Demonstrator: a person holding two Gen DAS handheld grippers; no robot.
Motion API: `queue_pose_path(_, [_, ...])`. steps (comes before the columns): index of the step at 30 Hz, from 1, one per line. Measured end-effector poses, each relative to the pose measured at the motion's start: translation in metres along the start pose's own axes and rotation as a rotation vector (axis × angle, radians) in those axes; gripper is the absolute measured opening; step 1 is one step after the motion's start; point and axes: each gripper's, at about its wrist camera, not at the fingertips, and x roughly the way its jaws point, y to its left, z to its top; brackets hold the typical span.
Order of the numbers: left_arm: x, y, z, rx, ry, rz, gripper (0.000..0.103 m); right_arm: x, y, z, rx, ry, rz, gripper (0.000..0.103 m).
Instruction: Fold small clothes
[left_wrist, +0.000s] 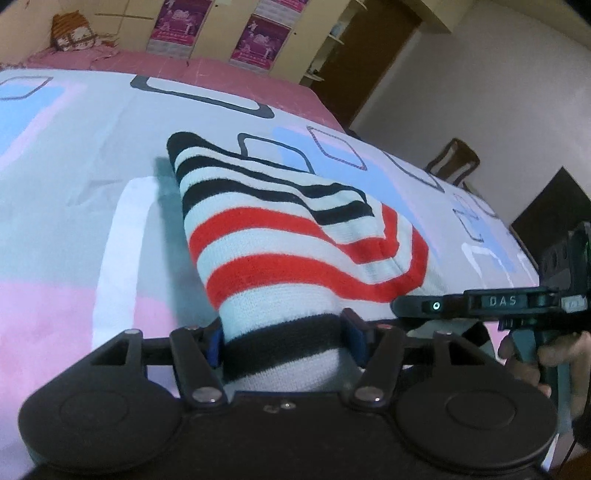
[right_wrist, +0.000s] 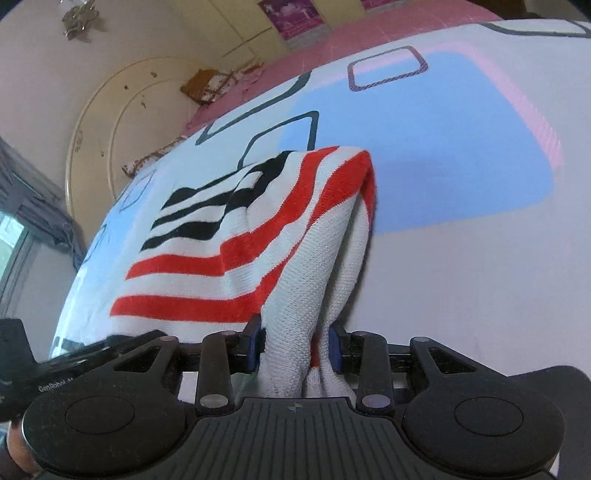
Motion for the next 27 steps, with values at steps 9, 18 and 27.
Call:
queue_pose_path(9, [-0.035, 0.007, 0.028, 0.085, -0.146, 0.036, 0.052, -0.034, 0.043, 0.023, -0.263, -0.218, -0.122, 0.032])
queue_pose_path(18, [0.023, 0.0, 0.036, 0.161, -0.02, 0.051, 0.04, 0.047, 0.028, 0.037, -0.369, -0.098, -0.305, 0.0])
queue_pose_path(27, [-0.02, -0.003, 0.023, 0.178, -0.121, 0.038, 0.04, 0.001, 0.044, 0.026, -0.37, -0.195, -0.275, 0.0])
